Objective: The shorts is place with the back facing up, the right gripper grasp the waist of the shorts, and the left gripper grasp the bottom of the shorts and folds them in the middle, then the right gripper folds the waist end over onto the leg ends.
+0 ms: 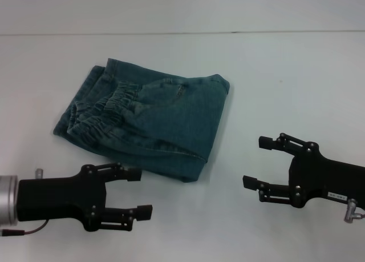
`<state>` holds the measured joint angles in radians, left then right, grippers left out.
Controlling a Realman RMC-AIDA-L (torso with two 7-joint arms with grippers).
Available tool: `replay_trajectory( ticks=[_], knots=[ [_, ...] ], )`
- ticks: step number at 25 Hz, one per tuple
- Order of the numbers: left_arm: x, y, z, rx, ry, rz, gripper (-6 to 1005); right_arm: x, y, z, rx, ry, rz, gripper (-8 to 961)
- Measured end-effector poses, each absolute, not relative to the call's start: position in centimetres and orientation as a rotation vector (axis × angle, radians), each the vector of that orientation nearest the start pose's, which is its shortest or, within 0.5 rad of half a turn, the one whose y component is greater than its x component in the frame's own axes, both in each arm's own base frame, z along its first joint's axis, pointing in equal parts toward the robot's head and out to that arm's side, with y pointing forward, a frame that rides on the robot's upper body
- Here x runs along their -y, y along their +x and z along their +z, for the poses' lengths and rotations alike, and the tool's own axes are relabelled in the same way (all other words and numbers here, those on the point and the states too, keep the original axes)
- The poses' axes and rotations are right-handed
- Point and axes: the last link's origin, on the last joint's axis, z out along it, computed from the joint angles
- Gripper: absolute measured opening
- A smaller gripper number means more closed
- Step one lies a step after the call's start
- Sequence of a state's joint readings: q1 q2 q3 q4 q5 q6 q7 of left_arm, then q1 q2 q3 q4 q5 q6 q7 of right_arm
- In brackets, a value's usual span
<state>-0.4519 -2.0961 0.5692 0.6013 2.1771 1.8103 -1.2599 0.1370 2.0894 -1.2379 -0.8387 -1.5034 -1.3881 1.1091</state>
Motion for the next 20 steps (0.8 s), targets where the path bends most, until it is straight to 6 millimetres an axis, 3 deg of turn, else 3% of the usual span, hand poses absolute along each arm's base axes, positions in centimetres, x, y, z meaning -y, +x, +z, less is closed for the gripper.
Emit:
replay_trajectory(
  ticks=[20],
  knots=[
    [-26.9,-27.6,-1.3,0.714,-2.964,-0.78,883,-24.3,30.6,-1.3,-0.4,-2.633,0.69,928]
  ],
)
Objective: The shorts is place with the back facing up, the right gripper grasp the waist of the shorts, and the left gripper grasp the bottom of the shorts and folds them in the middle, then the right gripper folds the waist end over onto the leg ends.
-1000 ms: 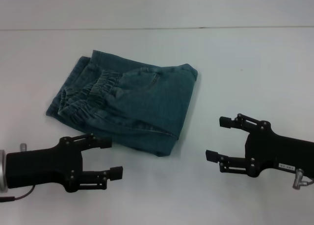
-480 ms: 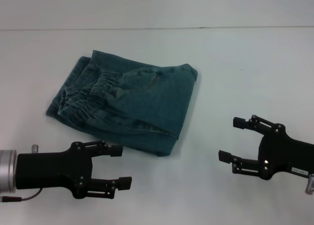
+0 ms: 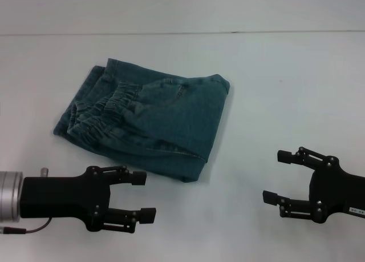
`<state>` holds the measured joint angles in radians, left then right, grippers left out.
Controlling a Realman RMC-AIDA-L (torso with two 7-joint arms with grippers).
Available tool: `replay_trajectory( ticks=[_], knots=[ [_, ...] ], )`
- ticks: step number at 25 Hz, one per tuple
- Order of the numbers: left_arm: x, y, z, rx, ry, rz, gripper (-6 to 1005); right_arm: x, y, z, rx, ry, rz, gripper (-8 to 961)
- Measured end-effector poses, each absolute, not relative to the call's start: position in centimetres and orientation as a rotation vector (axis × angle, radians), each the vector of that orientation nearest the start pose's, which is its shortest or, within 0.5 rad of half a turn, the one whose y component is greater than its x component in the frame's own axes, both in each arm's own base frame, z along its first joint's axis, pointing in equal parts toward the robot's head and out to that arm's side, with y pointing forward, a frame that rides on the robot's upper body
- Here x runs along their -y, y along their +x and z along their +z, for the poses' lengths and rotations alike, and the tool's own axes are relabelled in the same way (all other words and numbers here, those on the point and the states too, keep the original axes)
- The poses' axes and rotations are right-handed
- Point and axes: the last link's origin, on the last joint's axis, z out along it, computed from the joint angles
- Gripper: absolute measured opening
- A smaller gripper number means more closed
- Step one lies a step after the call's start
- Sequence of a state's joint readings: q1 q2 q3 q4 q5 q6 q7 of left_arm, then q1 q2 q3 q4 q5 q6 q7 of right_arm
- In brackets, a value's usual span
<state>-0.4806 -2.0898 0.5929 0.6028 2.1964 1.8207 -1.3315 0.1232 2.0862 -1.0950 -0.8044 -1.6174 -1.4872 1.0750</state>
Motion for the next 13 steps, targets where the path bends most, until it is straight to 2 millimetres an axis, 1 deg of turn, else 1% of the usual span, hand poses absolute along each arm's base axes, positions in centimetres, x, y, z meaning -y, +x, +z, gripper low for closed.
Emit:
replay_trajectory(
  ticks=[13],
  knots=[
    [-26.77,-26.82,-1.63,0.72,-3.049,-0.756,883,-24.49,30.8,-0.94,-0.405,-2.615,0.682,928]
  ],
)
